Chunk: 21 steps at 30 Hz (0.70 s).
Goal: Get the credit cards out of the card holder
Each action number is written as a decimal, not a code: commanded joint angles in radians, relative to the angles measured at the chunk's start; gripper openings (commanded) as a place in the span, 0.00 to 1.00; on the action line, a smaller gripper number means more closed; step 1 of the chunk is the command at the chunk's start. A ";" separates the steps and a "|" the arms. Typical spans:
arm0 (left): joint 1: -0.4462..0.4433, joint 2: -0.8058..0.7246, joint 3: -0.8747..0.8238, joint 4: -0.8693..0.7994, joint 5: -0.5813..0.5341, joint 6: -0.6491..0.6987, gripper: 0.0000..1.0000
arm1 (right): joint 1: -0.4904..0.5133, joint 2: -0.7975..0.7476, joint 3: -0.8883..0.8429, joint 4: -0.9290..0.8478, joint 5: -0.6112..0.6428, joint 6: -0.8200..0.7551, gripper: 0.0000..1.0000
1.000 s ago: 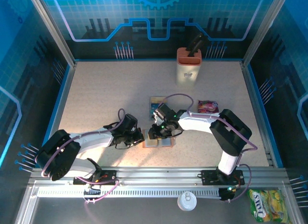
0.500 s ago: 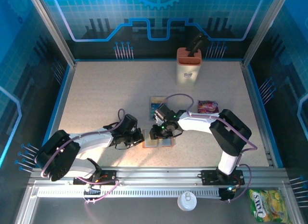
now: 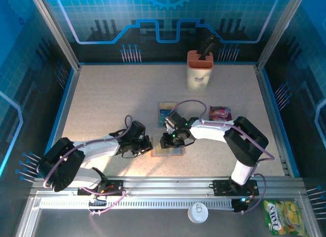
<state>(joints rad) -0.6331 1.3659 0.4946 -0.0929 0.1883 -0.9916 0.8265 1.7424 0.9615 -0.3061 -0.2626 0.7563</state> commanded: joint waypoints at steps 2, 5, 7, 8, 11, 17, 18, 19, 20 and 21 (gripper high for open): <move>-0.005 -0.012 0.018 -0.089 -0.026 0.018 0.05 | 0.003 -0.027 -0.038 0.007 -0.007 0.005 0.32; -0.004 -0.026 0.034 -0.106 -0.032 0.022 0.05 | 0.000 -0.032 -0.055 0.036 -0.017 0.009 0.31; -0.005 -0.041 0.044 -0.112 -0.032 0.020 0.05 | -0.002 -0.035 -0.065 0.053 -0.024 0.011 0.31; -0.005 -0.050 0.048 -0.112 -0.031 0.020 0.05 | -0.004 -0.036 -0.069 0.059 -0.026 0.013 0.31; -0.006 -0.079 0.060 -0.107 -0.016 0.014 0.08 | -0.009 -0.046 -0.076 0.086 -0.035 0.018 0.31; -0.007 -0.130 0.083 -0.104 -0.005 -0.011 0.11 | -0.019 -0.062 -0.119 0.115 -0.046 0.023 0.31; -0.006 -0.131 0.087 -0.102 -0.002 -0.014 0.12 | -0.018 -0.065 -0.123 0.118 -0.047 0.024 0.31; -0.007 -0.129 0.090 -0.095 0.003 -0.017 0.13 | -0.019 -0.069 -0.127 0.123 -0.047 0.024 0.30; -0.009 -0.122 0.093 -0.088 0.009 -0.021 0.14 | -0.020 -0.073 -0.131 0.129 -0.048 0.026 0.30; -0.012 -0.114 0.096 -0.079 0.013 -0.022 0.15 | -0.022 -0.075 -0.136 0.135 -0.050 0.026 0.30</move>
<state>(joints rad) -0.6353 1.2537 0.5610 -0.1726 0.1791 -0.9962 0.8162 1.6901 0.8478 -0.1818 -0.3000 0.7681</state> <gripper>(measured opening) 0.148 0.306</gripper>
